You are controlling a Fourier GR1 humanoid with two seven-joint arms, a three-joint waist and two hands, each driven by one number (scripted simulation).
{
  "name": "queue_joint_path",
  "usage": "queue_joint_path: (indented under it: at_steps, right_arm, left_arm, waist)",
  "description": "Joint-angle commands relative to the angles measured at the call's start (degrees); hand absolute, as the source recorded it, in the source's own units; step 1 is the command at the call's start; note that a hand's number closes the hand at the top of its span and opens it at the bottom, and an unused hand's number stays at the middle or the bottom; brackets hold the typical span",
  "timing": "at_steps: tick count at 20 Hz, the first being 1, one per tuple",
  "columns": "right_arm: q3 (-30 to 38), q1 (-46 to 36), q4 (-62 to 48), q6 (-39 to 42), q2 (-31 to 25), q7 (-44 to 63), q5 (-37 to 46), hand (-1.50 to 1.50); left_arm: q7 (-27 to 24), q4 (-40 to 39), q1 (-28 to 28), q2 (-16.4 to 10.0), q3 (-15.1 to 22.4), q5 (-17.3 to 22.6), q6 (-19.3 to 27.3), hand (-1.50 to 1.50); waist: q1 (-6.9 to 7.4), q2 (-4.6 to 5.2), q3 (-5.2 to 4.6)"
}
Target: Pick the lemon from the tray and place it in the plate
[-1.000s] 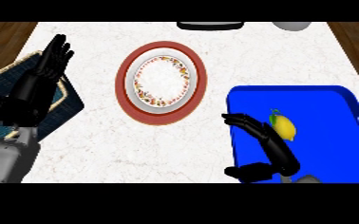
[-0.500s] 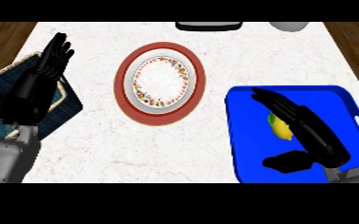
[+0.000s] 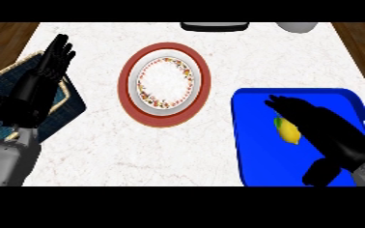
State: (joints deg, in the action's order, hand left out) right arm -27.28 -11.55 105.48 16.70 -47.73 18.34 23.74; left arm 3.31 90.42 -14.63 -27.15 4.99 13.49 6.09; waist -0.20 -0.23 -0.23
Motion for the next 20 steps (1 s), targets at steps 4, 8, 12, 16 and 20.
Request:
queue_joint_path:
  at_steps: [4, 8, 12, 16, 20]
  right_arm:
    - [0.3, -5.1, -1.7, 11.5, 3.4, 10.0, 1.9, -1.50]
    - [0.3, -3.9, -5.7, 10.4, 8.0, 7.7, 9.1, -1.50]
    - [-1.3, -2.7, -8.9, 8.6, 9.2, 9.1, 15.2, -1.50]
    - [1.9, -1.8, -12.4, 10.0, 8.8, 5.9, 16.9, -1.50]
    - [2.1, -2.5, -19.7, 7.5, 13.8, 2.6, 21.9, -1.50]
  left_arm:
    - [-0.6, -3.5, -3.1, 2.6, -0.9, -2.0, -0.7, 0.00]
    - [1.3, 1.7, 0.4, 3.0, -2.4, -2.5, -2.0, 0.00]
    - [1.3, 1.2, 0.9, 4.4, -1.7, -3.8, -2.0, 0.00]
    - [-0.9, 2.9, 3.6, 4.7, -2.7, -5.4, -3.3, 0.00]
    - [1.6, 2.0, 0.8, 5.6, -4.2, -6.2, -4.0, 0.00]
  waist:
    - [0.23, 0.30, 0.19]
    - [0.41, 0.22, 0.23]
    - [0.29, 0.23, 0.23]
    - [0.30, 0.19, 0.23]
    - [0.30, 0.25, 0.24]
